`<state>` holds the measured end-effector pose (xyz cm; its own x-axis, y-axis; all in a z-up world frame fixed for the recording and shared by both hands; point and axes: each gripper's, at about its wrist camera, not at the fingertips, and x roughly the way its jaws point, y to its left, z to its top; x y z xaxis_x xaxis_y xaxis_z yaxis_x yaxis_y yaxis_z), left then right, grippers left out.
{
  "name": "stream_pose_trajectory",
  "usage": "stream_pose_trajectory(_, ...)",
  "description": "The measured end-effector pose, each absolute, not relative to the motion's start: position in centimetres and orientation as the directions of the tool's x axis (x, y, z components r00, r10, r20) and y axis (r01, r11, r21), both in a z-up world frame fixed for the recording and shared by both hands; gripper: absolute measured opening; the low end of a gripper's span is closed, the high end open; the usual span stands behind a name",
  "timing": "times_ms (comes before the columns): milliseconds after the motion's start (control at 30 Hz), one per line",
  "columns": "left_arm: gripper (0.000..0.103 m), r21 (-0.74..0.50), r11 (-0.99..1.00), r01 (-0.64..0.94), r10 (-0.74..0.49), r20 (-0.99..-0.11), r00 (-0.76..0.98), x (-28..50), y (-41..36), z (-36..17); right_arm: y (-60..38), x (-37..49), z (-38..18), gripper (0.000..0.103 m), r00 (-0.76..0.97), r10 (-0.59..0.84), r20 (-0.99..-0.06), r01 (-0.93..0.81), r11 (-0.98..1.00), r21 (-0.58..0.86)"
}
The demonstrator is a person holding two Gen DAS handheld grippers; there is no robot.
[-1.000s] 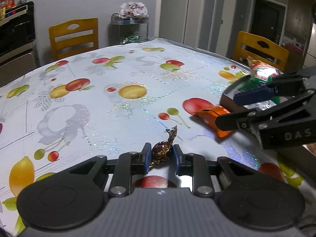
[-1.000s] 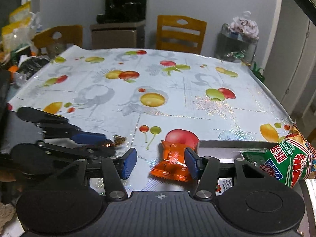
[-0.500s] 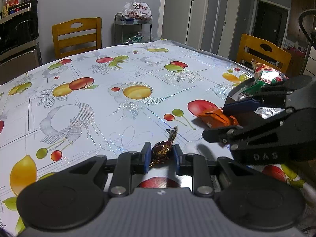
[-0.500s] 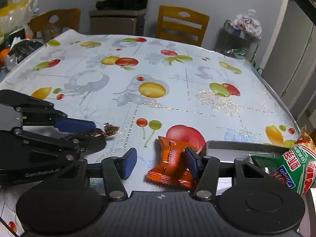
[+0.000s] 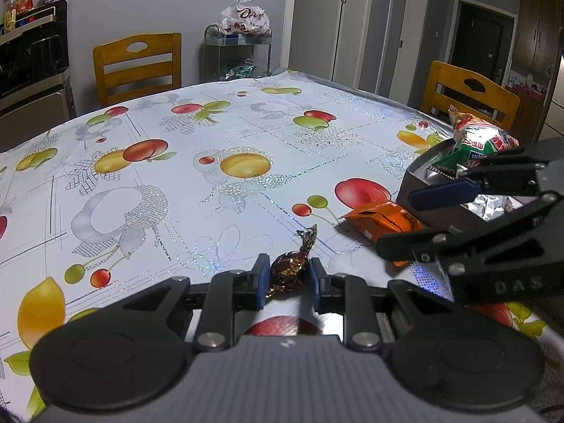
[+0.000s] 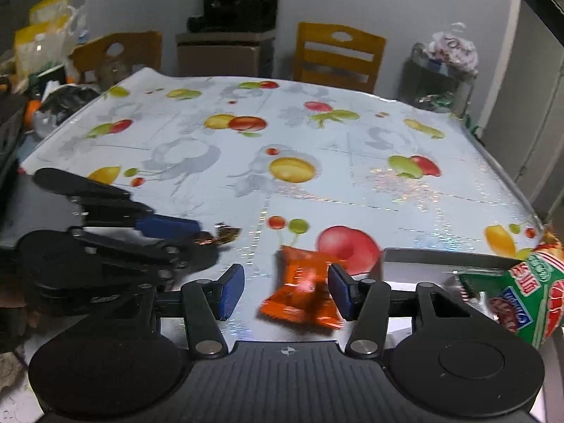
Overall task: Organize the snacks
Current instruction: 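Close right gripper on the orange wrapped packet and lift it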
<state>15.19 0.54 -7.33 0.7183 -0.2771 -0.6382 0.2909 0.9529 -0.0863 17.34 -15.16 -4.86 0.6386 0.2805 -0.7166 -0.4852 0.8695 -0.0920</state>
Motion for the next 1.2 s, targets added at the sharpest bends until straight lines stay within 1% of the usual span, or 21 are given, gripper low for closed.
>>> stream_pose_trajectory(200, 0.021, -0.084, 0.953, 0.291, -0.275, -0.638, 0.719, 15.2, 0.5, -7.3, -15.1, 18.6, -6.1, 0.053, 0.608, 0.264, -0.749, -0.464, 0.884, -0.065)
stream_pose_trajectory(267, 0.021, -0.084, 0.953, 0.291, -0.276, -0.638, 0.719, 15.2, 0.5, -7.3, -15.1, 18.8, -6.2, 0.053, 0.598, 0.282, -0.75, -0.475, 0.879, -0.048)
stream_pose_trajectory(500, 0.021, -0.084, 0.953, 0.291, -0.276, -0.638, 0.719, 15.2, 0.5, -7.3, -14.9, 19.2, -6.6, 0.053, 0.599, 0.269, -0.754, -0.463, 0.885, -0.052)
stream_pose_trajectory(533, 0.021, -0.084, 0.953, 0.291, -0.276, -0.638, 0.719, 15.2, 0.5, -7.3, -14.9, 19.2, -6.7, 0.053, 0.602, 0.272, -0.751, -0.466, 0.883, -0.054)
stream_pose_trajectory(567, 0.021, -0.085, 0.953, 0.291, -0.277, -0.637, 0.719, 15.2, 0.5, -7.3, -14.8, 19.0, -6.7, 0.046, 0.609, 0.27, -0.746, -0.47, 0.88, -0.065)
stream_pose_trajectory(600, 0.021, -0.085, 0.953, 0.291, -0.277, -0.637, 0.719, 15.2, 0.5, -7.3, -14.6, 18.9, -6.7, 0.043, 0.616, 0.267, -0.741, -0.475, 0.876, -0.079)
stream_pose_trajectory(700, 0.021, -0.085, 0.953, 0.291, -0.276, -0.637, 0.719, 15.2, 0.4, -7.3, -14.5, 18.6, -6.5, 0.04, 0.624, 0.268, -0.734, -0.487, 0.868, -0.098)
stream_pose_trajectory(967, 0.021, -0.087, 0.95, 0.301, -0.285, -0.637, 0.716, 15.2, 0.3, -7.2, -15.3, 16.9, -4.7, 0.038, 0.648, 0.31, -0.696, -0.499, 0.863, -0.081)
stream_pose_trajectory(1100, 0.021, -0.082, 0.95, 0.301, -0.283, -0.635, 0.719, 15.2, 0.1, -7.3, -16.8, 15.1, -3.3, 0.038, 0.652, 0.351, -0.672, -0.505, 0.862, -0.039)
stream_pose_trajectory(1200, 0.021, -0.074, 0.95, 0.302, -0.279, -0.634, 0.721, 15.2, 0.0, -7.3, -18.1, 13.5, -2.4, 0.038, 0.669, 0.361, -0.649, -0.507, 0.861, -0.043)
